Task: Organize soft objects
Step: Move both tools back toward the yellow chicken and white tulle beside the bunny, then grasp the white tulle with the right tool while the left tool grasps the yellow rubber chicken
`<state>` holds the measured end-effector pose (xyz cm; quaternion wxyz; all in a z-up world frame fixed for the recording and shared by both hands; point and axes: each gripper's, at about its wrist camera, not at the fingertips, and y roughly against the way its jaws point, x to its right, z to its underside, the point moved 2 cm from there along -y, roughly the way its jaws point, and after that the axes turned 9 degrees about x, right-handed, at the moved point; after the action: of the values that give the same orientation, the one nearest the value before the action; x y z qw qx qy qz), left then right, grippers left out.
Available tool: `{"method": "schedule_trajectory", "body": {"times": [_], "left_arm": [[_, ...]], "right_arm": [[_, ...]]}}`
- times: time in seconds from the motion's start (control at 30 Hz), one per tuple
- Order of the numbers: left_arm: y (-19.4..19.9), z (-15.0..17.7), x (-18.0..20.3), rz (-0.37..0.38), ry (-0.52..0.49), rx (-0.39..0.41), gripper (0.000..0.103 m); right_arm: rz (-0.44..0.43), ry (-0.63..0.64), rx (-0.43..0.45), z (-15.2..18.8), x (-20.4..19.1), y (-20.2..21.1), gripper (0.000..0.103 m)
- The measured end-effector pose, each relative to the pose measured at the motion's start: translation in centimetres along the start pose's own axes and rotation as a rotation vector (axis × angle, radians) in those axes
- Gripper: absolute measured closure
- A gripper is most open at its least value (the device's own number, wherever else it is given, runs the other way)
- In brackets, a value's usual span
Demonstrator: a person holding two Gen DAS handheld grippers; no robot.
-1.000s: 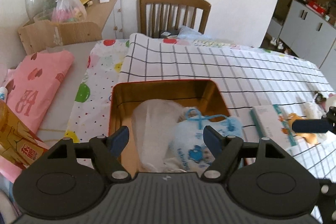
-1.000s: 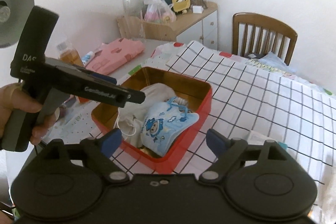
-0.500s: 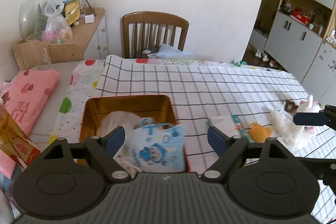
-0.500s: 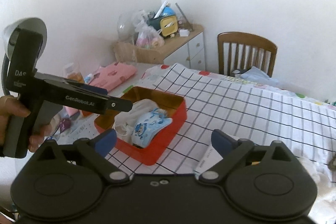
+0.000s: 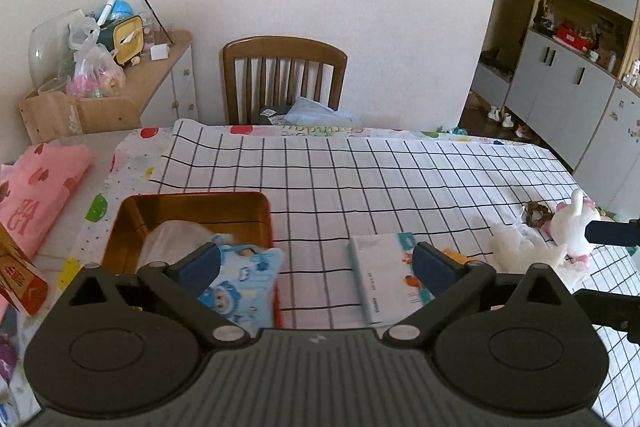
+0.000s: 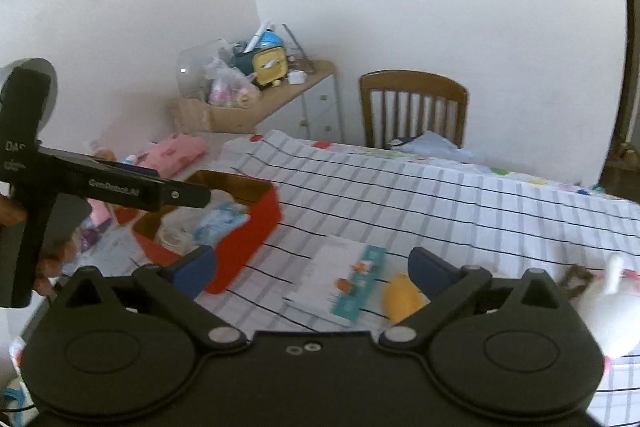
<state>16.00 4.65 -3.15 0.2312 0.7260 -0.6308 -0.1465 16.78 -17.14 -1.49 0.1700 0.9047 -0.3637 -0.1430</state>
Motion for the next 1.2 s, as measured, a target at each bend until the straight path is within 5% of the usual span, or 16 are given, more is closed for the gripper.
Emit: {"method": "schedule_trajectory", "body": {"times": [0.27,0.43,0.7,1.0,1.2], "left_arm": [[-2.1,1.0,3.9,0.032,-0.029,-0.017,0.0],[-4.0,1.9,6.1,0.117,-0.013,-0.074,0.0],[-6.1,3.7,10.7,0.183,-0.089,-0.055,0.0],[-8.9,5.7,15.2,0.229,-0.143,-0.074,0.0],[-11.5,6.4,16.5,0.221,-0.146,-0.112,0.0]], "right_arm": [[0.04,0.002,-0.041,1.8,3.3,0.0,0.001],[0.061,0.005,-0.065,3.0,4.6,-0.6,0.001],[0.153,-0.023,-0.085,4.7,8.7,0.1,0.004],[0.258,-0.04,-0.124,6.8,13.3,1.0,0.008],[0.249,0.012,-0.156,8.2,14.2,0.5,0.008]]}}
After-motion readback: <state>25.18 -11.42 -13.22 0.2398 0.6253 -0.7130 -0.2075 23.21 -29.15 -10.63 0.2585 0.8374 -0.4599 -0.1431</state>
